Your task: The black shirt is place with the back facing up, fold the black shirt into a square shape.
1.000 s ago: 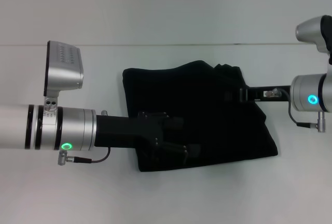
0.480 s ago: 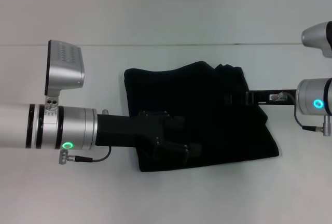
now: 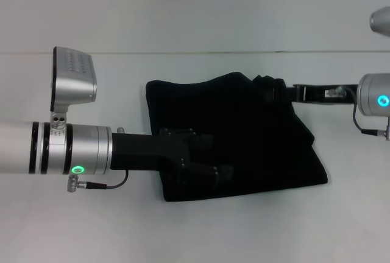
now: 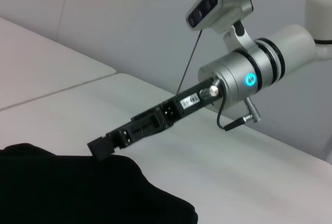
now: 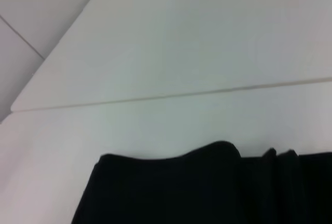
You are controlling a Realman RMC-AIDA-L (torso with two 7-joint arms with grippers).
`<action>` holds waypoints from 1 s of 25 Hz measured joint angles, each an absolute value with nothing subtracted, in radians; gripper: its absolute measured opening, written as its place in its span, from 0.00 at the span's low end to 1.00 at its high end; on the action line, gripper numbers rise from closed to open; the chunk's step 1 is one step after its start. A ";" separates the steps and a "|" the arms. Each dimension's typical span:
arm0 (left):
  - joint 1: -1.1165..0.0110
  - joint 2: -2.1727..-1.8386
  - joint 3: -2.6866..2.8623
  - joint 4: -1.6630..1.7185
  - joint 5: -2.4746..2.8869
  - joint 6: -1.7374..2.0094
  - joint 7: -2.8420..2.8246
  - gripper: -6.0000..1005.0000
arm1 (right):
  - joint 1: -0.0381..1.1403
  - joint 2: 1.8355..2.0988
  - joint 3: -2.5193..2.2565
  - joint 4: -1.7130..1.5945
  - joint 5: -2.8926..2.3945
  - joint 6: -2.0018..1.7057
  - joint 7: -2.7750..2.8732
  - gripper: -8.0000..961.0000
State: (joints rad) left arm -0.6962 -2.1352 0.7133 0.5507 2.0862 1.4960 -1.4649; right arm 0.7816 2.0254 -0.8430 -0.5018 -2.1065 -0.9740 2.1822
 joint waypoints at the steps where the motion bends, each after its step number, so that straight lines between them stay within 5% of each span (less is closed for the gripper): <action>1: -0.696 -2.135 0.713 0.551 2.086 1.496 -1.465 0.89 | 0.787 2.023 -0.843 -0.498 -2.107 -0.973 2.192 0.78; 17: -0.697 -2.130 0.710 0.552 2.086 1.482 -1.465 0.89 | 0.833 2.010 -0.851 -0.407 -2.112 -0.919 2.226 0.78; 25: -0.702 -2.129 0.710 0.551 2.079 1.468 -1.465 0.88 | 0.867 2.042 -0.842 -0.356 -2.104 -0.828 2.220 0.78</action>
